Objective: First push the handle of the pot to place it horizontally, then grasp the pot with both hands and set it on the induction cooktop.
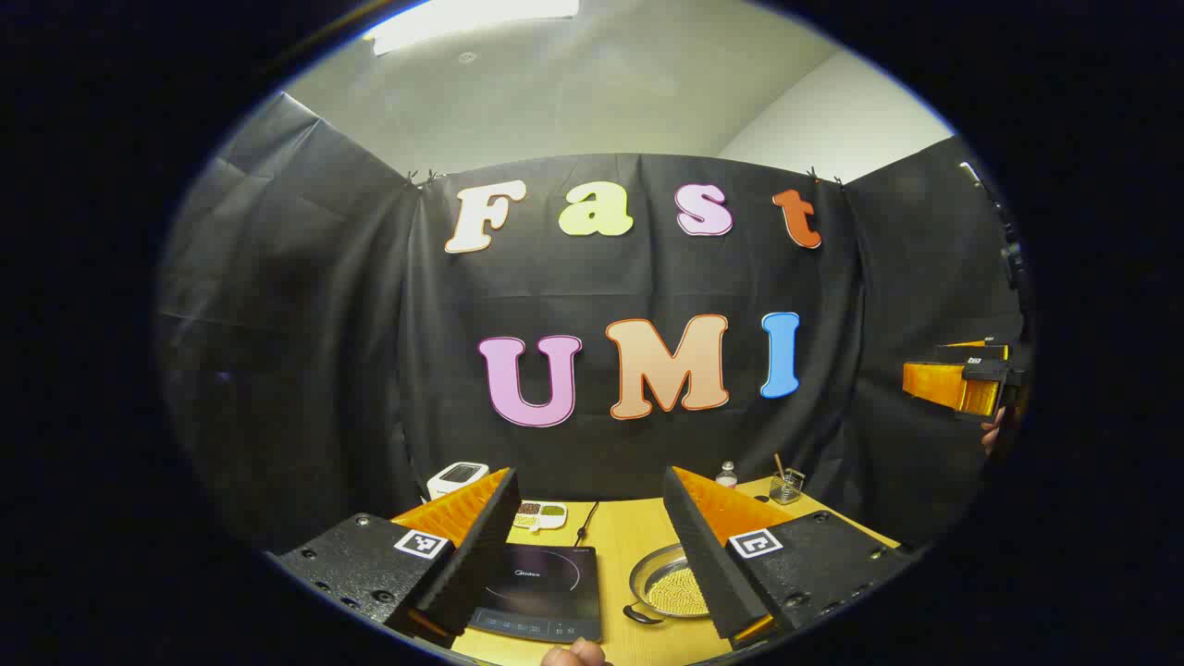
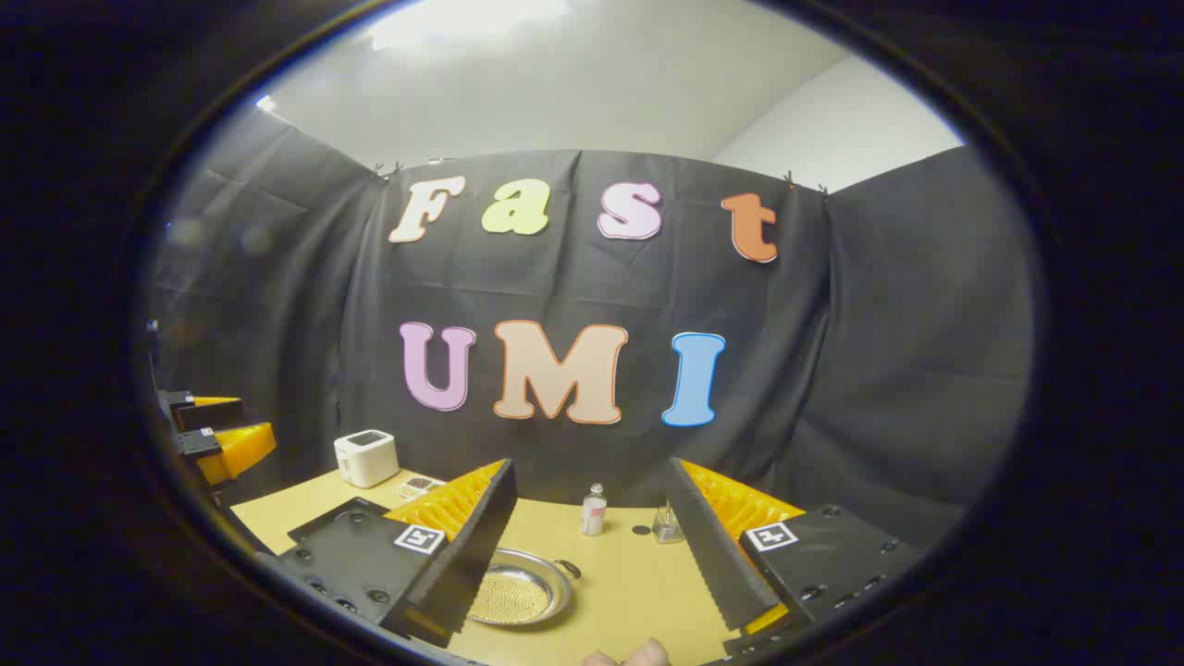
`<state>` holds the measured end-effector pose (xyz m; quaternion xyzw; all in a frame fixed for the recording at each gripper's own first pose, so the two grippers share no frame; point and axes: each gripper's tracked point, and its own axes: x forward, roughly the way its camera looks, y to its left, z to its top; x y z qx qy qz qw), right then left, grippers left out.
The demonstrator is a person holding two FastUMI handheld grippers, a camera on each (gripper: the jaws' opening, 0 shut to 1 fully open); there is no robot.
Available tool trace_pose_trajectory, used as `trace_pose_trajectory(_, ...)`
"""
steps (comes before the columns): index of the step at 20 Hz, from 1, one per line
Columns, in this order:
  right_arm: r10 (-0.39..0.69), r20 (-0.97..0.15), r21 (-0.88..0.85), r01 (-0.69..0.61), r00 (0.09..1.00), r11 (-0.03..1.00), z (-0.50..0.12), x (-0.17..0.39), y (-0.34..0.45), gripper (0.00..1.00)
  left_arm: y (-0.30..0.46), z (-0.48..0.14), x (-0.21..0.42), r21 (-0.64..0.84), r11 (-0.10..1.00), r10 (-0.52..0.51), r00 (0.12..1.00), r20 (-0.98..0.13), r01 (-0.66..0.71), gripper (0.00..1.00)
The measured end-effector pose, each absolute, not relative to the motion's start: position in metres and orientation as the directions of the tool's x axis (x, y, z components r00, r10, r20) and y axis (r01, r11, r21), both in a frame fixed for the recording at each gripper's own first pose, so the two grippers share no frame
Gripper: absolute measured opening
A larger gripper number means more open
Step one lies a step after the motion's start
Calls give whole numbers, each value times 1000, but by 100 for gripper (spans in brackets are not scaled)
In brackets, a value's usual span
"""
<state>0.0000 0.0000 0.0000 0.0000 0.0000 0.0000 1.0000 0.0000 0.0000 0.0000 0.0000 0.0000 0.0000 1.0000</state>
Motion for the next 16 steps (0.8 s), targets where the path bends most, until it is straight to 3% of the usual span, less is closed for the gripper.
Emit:
trace_pose_trajectory(1, -3, 3, -11, 3, 1000, 1000, 1, 0, -5, 99, -4, 3, -1, 0, 1000, -2, 1000, 5, 2, 92)
trace_pose_trajectory(2, 0, -2, -9, 0, 1000, 1000, 1, 0, -6, 98, -5, 5, -2, 0, 1000, 0, 1000, 7, 0, 98)
trace_pose_trajectory(6, 14, -5, 13, -14, 1000, 1000, 1, -2, -7, 99, -11, 4, -9, 3, 1000, 6, 1000, -3, -6, 92)
trace_pose_trajectory(13, 53, -17, 30, -52, 998, 998, -1, -1, -3, 100, -14, 7, -22, 1, 999, 35, 999, -2, -35, 95)
trace_pose_trajectory(16, 67, -13, 20, -66, 998, 998, 2, 1, -2, 99, -15, 6, -25, 1, 999, 46, 999, -6, -46, 92)
